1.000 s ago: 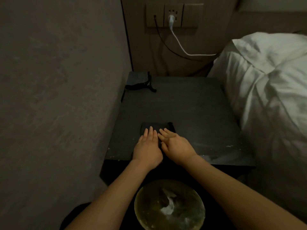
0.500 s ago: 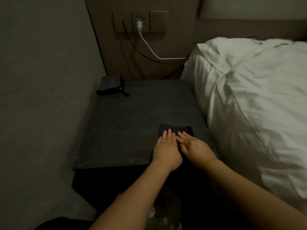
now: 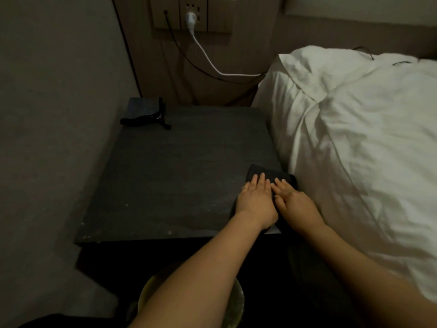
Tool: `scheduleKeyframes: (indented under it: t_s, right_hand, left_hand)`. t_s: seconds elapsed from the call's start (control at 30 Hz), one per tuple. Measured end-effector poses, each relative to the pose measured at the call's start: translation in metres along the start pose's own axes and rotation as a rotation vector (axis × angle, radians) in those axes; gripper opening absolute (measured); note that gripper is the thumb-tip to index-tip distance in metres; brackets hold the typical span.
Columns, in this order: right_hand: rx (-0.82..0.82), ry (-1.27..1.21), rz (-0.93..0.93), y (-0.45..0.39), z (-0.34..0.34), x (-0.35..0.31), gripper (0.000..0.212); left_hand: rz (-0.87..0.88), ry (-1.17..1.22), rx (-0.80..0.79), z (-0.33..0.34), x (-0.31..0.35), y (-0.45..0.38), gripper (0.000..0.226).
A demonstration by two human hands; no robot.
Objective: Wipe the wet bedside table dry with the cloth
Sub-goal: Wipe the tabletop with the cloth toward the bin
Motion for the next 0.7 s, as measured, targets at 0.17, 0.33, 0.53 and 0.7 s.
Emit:
scheduleKeyframes:
  t_s: [0.17, 0.33, 0.53, 0.7]
  right_hand:
    - [0.036, -0.004, 0.009, 0.019, 0.001, 0.001, 0.046]
    - [0.029, 0.004, 0.023, 0.044, 0.012, -0.008, 0.047]
    - [-0.012, 0.031, 0.03, 0.062, 0.03, -0.035, 0.05]
    - [-0.007, -0.025, 0.098, 0.057, 0.037, -0.055, 0.054]
  left_hand:
    - [0.023, 0.0, -0.008, 0.004, 0.008, 0.013, 0.074]
    - [0.017, -0.01, 0.007, 0.01, 0.012, 0.043, 0.066]
    - [-0.001, -0.038, -0.018, 0.019, -0.011, 0.074, 0.065]
    - [0.0, -0.052, -0.046, 0.018, -0.026, 0.079, 0.064]
Point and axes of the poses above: each hand's wrist, its own y-axis away from the middle knuckle, its own z-axis out of the palm, x = y × z, the point moved 8 cm from there along -y, towards the middle knuckle, and after that the axes turned 11 degrees about -y, right-handed, at the moved point
